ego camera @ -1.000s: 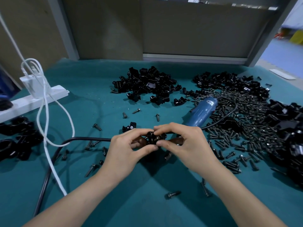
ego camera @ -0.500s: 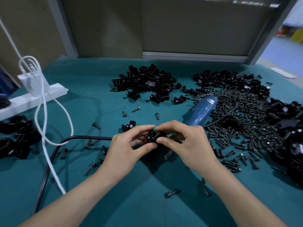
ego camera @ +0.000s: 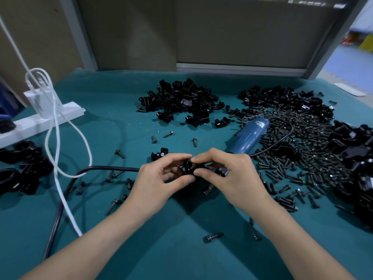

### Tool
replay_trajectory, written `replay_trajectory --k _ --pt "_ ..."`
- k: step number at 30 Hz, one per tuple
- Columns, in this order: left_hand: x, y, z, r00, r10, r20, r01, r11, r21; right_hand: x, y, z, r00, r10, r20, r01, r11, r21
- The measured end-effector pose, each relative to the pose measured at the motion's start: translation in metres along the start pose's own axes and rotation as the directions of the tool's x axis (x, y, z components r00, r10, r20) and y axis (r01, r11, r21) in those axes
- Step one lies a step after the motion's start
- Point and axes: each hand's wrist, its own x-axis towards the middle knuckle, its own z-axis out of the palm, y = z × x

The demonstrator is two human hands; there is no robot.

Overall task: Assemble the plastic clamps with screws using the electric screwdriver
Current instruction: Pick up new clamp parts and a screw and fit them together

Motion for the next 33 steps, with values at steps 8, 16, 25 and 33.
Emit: replay_trajectory --k 8,16,25,33 --pt "-0.002 0.002 0.002 1.000 0.003 -0.022 -0.003 1.000 0.025 0.002 0.001 -0.003 0.986 0.126 0.112 -0.139 0.984 0.111" --pt "-0.004 0.002 0.003 0.991 0.100 -0.089 -0.089 0.989 0.119 0.003 0.000 -0.007 0.991 0.076 0.109 -0.087 0.991 0.102" --pt "-0.001 0.001 0.001 0.998 0.055 -0.044 -0.055 0.998 0.005 0.002 -0.002 -0.004 0.995 -0.063 0.079 0.064 0.998 -0.005" --pt "0.000 0.003 -0.004 0.997 0.054 -0.050 -0.051 0.997 0.065 0.002 -0.003 0.003 0.986 -0.157 0.063 0.166 0.973 -0.162"
